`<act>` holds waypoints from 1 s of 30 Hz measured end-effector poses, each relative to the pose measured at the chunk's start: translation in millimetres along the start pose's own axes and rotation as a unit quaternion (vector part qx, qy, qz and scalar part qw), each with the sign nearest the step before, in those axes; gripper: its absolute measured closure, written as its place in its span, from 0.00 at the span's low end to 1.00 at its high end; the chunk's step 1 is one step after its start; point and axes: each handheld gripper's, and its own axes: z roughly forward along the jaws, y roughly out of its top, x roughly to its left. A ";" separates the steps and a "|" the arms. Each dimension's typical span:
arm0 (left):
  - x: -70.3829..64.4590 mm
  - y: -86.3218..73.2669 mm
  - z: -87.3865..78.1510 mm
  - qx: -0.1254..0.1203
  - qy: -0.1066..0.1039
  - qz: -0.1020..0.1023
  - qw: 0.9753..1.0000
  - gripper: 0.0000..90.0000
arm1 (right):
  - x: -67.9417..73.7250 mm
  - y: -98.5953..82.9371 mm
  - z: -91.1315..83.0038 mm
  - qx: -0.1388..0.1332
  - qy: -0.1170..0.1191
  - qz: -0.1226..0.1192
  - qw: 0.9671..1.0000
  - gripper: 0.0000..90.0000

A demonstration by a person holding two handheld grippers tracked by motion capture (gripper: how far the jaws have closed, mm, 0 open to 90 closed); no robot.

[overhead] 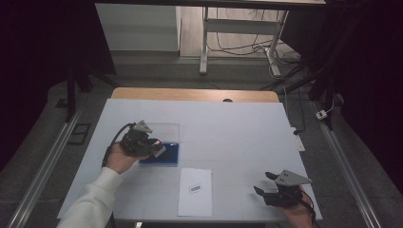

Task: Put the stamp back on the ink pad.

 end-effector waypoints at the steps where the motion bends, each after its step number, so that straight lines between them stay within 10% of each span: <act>1: 0.9 0.2 2.7 0.006 0.003 0.002 1.000 0.77 | -0.3 -0.5 -0.1 -0.002 0.000 0.002 1.000 0.32; 18: 0.9 -0.1 30.5 0.057 0.030 0.018 0.998 0.77 | -2.4 -2.4 -4.3 -0.002 -0.008 0.007 1.000 0.32; 30: -8.5 -20.7 -8.6 -0.032 0.046 -0.019 0.998 0.33 | -2.3 -2.0 -10.1 -0.008 -0.018 0.011 1.000 0.32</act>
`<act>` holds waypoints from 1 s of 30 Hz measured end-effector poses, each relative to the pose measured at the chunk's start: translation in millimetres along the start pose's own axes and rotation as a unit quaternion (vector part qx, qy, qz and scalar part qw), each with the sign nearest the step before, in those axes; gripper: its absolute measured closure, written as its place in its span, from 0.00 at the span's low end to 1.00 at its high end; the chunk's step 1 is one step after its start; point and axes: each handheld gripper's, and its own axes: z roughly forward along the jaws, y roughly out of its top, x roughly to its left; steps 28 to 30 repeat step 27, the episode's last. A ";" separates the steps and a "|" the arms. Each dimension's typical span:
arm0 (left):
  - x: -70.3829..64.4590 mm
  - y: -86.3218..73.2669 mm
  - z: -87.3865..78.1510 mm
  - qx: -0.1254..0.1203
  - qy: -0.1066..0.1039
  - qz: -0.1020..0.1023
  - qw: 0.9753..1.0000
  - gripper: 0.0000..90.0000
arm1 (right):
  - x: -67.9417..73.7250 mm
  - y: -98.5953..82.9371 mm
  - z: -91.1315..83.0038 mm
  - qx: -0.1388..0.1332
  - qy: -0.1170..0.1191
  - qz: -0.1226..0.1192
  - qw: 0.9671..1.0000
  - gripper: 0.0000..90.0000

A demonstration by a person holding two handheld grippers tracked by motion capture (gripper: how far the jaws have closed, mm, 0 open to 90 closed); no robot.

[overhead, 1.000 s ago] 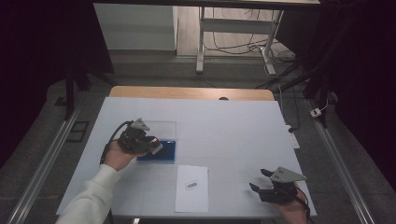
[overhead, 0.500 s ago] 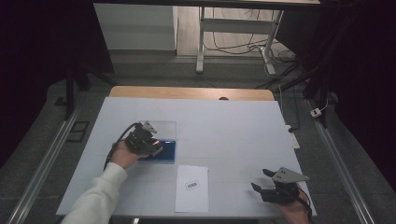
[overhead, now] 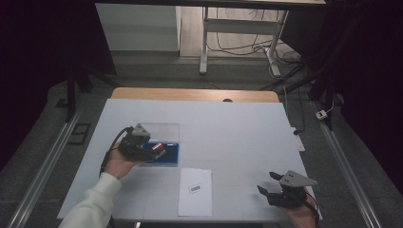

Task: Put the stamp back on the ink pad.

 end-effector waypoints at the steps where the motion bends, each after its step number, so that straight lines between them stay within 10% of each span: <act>1: -1.4 -4.8 -4.6 -0.006 0.000 0.001 1.000 0.32 | -0.1 0.0 0.6 -0.002 0.001 0.001 1.000 0.32; 18: -33.8 -82.6 -29.6 -0.031 -0.013 -0.003 0.999 0.32 | -2.3 1.0 3.5 -0.001 0.000 0.001 1.000 0.32; 30: -40.5 -89.9 -29.3 -0.030 -0.013 0.001 0.999 0.32 | -1.8 4.9 2.0 -0.012 0.000 -0.002 1.000 0.32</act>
